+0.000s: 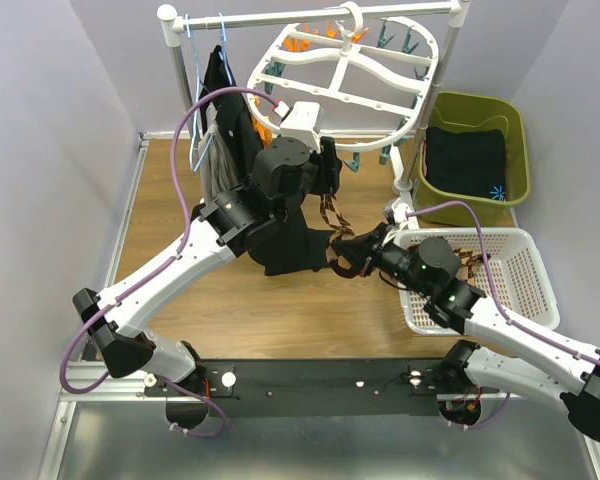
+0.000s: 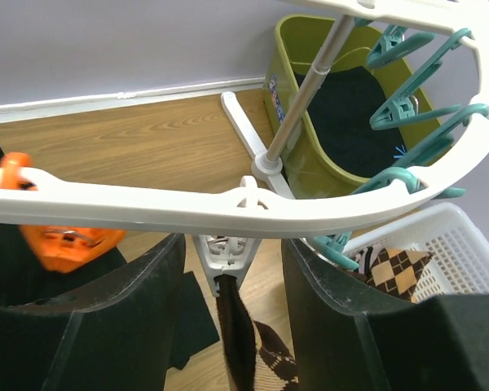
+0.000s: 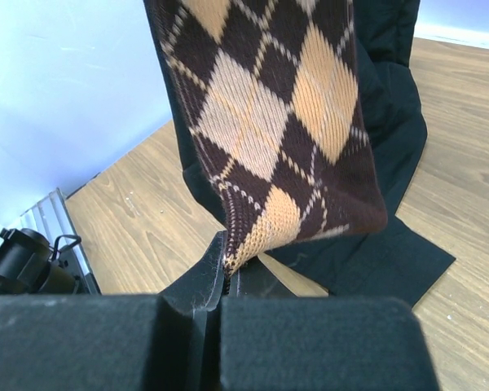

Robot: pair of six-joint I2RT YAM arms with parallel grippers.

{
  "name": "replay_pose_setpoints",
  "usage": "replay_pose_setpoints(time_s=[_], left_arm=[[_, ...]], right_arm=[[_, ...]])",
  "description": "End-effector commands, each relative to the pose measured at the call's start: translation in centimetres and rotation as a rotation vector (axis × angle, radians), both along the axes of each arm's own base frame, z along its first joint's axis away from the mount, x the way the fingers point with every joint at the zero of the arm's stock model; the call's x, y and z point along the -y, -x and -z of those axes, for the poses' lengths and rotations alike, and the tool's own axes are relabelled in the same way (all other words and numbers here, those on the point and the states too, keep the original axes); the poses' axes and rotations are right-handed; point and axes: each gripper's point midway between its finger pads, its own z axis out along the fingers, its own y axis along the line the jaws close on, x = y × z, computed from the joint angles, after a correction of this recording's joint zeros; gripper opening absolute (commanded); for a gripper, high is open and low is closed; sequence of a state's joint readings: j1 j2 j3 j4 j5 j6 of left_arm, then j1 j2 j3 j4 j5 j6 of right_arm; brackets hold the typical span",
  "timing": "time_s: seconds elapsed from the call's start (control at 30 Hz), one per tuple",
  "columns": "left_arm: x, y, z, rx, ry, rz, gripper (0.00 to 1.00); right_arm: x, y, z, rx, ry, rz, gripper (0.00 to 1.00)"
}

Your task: Remove the socks clipped to the hanger

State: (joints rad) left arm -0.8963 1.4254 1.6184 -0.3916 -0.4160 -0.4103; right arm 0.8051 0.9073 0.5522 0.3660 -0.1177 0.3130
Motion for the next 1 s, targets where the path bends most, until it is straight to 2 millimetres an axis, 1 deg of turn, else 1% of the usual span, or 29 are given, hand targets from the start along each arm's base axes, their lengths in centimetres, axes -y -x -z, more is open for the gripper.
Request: replay_pose_setpoints(time_s=[0.0,0.07,0.2,0.23,0.27,0.3,0.33,0.43,0.5,0.53,0.63,0.67,0.73,0.77,0.8,0.87,0.97], left_arm=[[-1.0,-1.5,-0.8,0.031,0.035,-0.059,0.58],[-1.5,-2.2,-1.1,0.046,0.059,-0.06,0.55],[-1.6,-3.5,-1.4,0.075,0.114,-0.054,0.47],[-1.1,-3.9,-0.7,0.061,0.11,-0.048,0.46],[-1.0,-4.2,-0.5,0.055,0.111,-0.049,0.46],[-0.7,-4.3,-0.6,0.052,0.112,-0.041,0.46],[-0.2,-4.5,-0.1,0.041,0.102,-0.025,0.46],[0.3,-4.7,0.3,0.033,0.098,-0.016,0.46],[0.3,-4.8,0.4,0.036,0.104,-0.019,0.42],[0.2,-4.7,0.1,0.044,0.113,-0.016,0.4],[0.2,-4.4,-0.3,0.061,0.134,-0.006,0.31],[0.2,-4.4,-0.4,0.061,0.137,-0.005,0.26],[0.3,-4.2,-0.7,0.066,0.145,0.006,0.2],[0.4,-4.2,-0.7,0.064,0.144,0.007,0.14],[0.4,-4.1,-0.9,0.067,0.148,0.013,0.11],[0.3,-3.8,-1.2,0.069,0.155,0.019,0.0],[0.2,-3.3,-1.7,0.078,0.171,0.033,0.0]], right_arm=[[0.0,0.7,-0.2,0.013,-0.004,-0.024,0.01],[-0.1,0.7,-0.3,0.012,-0.006,-0.028,0.01],[-0.2,0.9,-0.5,0.012,-0.008,-0.037,0.01],[-0.1,0.9,-0.5,0.011,-0.009,-0.037,0.01],[-0.1,0.9,-0.6,0.012,-0.008,-0.039,0.01],[0.0,1.0,-0.8,0.016,-0.011,-0.037,0.01],[0.0,1.1,-0.7,0.015,-0.01,-0.037,0.01],[0.2,1.2,-0.6,0.015,-0.008,-0.034,0.01],[0.2,1.1,-0.4,0.011,-0.007,-0.033,0.01],[0.2,1.2,-0.2,0.007,-0.004,-0.034,0.01],[0.1,1.3,0.0,0.001,-0.001,-0.042,0.01],[0.1,1.4,0.2,-0.001,0.002,-0.05,0.01],[0.1,1.6,0.4,-0.008,0.002,-0.054,0.01],[0.2,1.6,0.5,-0.011,0.001,-0.051,0.01],[0.3,1.7,0.9,-0.02,0.006,-0.051,0.01],[0.6,1.7,1.5,-0.037,0.014,-0.037,0.01],[1.4,1.4,2.6,-0.081,0.028,0.015,0.01]])
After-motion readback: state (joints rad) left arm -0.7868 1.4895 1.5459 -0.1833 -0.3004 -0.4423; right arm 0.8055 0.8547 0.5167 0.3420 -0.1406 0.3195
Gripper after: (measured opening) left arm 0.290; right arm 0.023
